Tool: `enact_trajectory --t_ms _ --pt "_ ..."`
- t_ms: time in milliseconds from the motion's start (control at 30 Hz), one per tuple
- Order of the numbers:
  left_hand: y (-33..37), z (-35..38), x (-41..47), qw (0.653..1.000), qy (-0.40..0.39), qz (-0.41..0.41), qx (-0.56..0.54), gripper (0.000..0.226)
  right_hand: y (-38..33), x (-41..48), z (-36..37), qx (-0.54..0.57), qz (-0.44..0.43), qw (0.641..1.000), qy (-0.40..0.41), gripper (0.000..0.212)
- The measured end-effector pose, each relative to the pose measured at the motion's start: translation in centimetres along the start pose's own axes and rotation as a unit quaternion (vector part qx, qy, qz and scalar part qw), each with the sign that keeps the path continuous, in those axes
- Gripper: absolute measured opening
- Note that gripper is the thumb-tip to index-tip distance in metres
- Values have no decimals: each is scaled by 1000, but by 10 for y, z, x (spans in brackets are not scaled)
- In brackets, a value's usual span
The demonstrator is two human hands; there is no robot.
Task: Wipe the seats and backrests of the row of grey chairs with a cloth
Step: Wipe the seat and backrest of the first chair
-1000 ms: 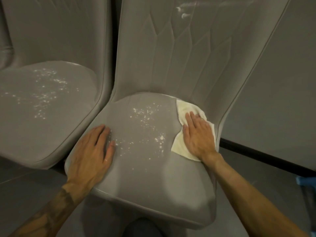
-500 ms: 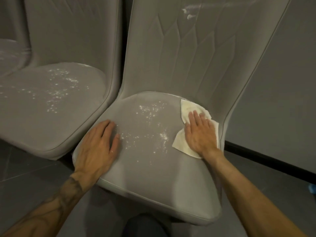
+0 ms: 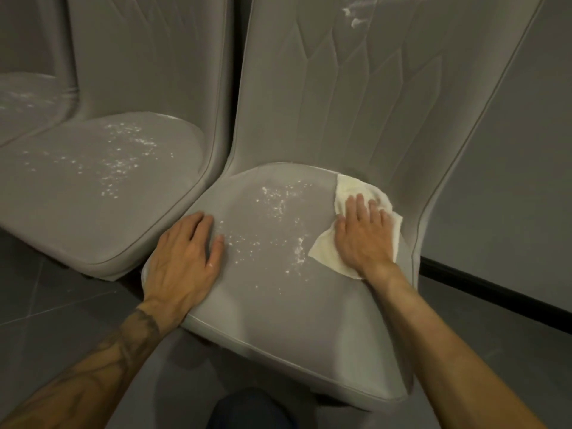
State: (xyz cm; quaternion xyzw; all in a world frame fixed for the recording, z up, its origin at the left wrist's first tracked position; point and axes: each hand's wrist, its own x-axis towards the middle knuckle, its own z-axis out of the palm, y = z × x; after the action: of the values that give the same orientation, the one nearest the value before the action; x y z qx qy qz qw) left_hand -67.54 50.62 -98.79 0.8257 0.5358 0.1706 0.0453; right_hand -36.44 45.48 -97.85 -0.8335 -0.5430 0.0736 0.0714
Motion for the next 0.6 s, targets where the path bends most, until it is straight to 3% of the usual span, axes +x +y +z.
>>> enact_trajectory --t_ms 100,167,300,433,600 --pt "1 0 1 1000 -4 -4 3 65 -23 -24 15 3 -132 991 -20 63" --pt "1 -1 1 1000 -11 -6 3 66 -15 -28 12 10 -157 987 -40 66" --pt "0 -1 0 1000 -16 -7 -1 69 21 2 -1 -28 -67 997 6 59" --pt "1 -2 1 1000 -13 -13 0 67 -18 27 -1 -10 10 1000 -4 59" --pt "-1 0 1 1000 -23 -14 -5 68 -45 -4 17 0 -170 985 -36 57"
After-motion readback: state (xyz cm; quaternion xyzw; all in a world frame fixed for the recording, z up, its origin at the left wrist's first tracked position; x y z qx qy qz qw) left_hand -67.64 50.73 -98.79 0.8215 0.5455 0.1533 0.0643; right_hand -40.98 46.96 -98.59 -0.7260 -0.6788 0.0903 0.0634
